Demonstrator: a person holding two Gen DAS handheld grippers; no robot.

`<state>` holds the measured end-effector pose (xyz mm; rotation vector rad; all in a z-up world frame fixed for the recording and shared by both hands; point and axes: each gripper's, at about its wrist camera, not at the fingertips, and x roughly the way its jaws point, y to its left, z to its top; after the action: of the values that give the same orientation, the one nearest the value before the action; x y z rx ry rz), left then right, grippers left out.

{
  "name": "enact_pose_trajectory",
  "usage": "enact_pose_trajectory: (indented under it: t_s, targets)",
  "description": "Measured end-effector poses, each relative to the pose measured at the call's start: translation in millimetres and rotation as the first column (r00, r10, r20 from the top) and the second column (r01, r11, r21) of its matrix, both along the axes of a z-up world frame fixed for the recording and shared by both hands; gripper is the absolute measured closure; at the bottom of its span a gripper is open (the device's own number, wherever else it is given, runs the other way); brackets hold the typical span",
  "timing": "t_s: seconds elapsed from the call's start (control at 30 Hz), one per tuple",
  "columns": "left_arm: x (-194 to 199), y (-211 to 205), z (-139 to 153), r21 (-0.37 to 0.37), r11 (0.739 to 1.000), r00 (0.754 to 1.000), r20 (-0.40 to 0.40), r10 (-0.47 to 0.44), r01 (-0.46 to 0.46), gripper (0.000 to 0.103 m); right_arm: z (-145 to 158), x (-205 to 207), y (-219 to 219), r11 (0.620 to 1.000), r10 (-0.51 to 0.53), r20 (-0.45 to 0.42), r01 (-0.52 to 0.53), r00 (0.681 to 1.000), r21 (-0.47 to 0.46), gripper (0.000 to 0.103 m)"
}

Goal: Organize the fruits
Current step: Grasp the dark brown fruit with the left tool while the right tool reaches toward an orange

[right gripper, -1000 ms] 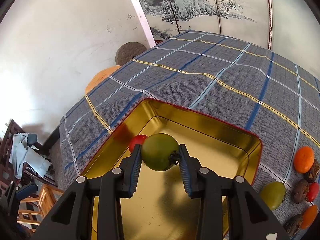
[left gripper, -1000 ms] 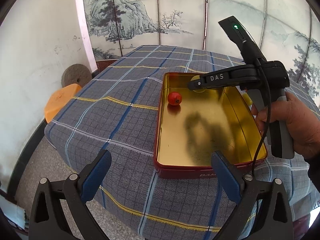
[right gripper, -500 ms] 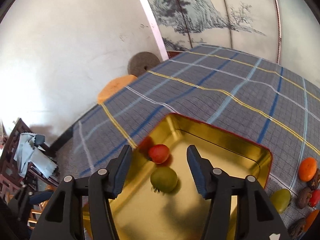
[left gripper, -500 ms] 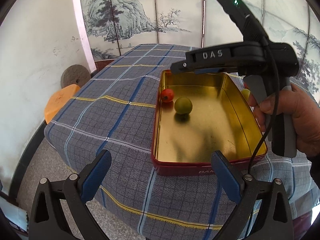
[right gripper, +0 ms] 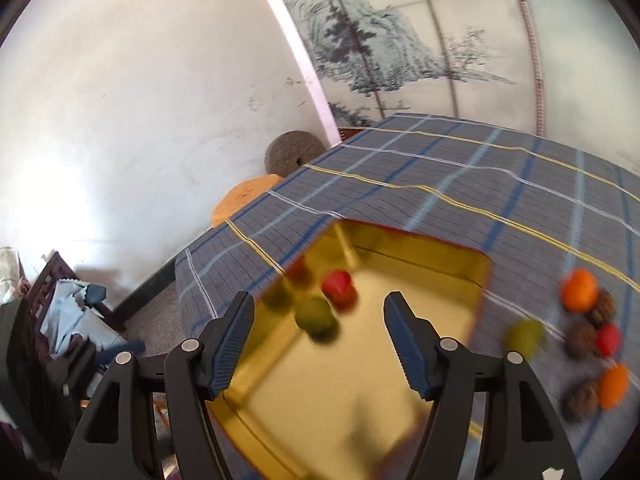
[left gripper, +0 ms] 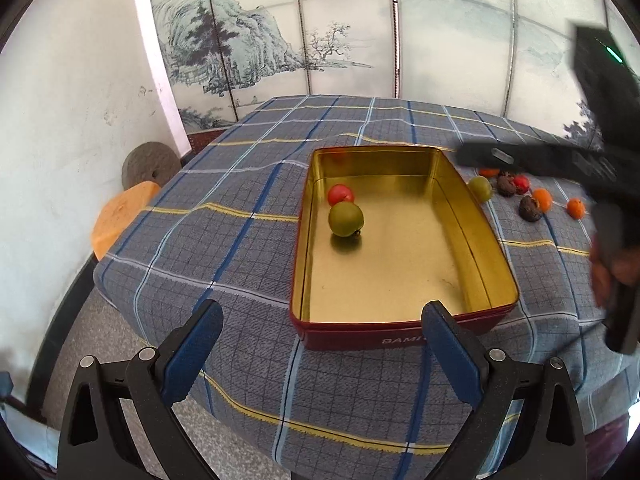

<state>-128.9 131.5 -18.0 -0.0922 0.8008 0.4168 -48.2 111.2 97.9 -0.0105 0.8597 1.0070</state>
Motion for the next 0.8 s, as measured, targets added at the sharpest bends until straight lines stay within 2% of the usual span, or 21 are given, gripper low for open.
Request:
enact_pose_trajectory:
  t_s: [0.13,0.23,0.33,0.4,0.5,0.6,0.73,0.8]
  targets:
    - [5,-12,4,0.020,0.999,1.000,-0.007,-0.029,0.029,0.004,-3,-14,-67,0.995,-0.082,0.064,0.085,0.995,-0.043,0.032]
    - [13,-29,10,0.053,0.995,0.996,-0.024,-0.082,0.084,0.004,-9,-19,-122,0.978,-0.167,0.118,0.179,0.979,-0.105,0.029]
    - [27,-49,16,0.076,0.986,0.988,-0.039,-0.146,0.149,0.004,-20,-14,-178,0.932,-0.274,0.177,0.306,0.945,-0.192,0.026]
    - [39,-62,20,0.060,0.979,0.980,-0.057,-0.191,0.195,0.004,-30,-8,-215,0.889,-0.350,0.195,0.390,0.916,-0.241,0.026]
    - [62,-83,28,0.050,0.960,0.961,-0.052,-0.271,0.274,0.004,-43,4,-269,0.836,-0.454,0.180,0.487,0.873,-0.253,0.026]
    - [90,-113,34,0.033,0.923,0.924,-0.042,-0.381,0.383,0.004,-54,11,-311,0.795,-0.527,0.166,0.553,0.834,-0.252,0.026]
    - [131,-154,28,0.055,0.872,0.873,-0.045,-0.485,0.487,0.004,-63,16,-338,0.787,-0.569,0.118,0.580,0.814,-0.209,0.026]
    - [156,-168,21,0.057,0.862,0.864,-0.063,-0.500,0.503,0.010,-68,16,-343,0.790,-0.576,0.094,0.582,0.812,-0.191,0.026]
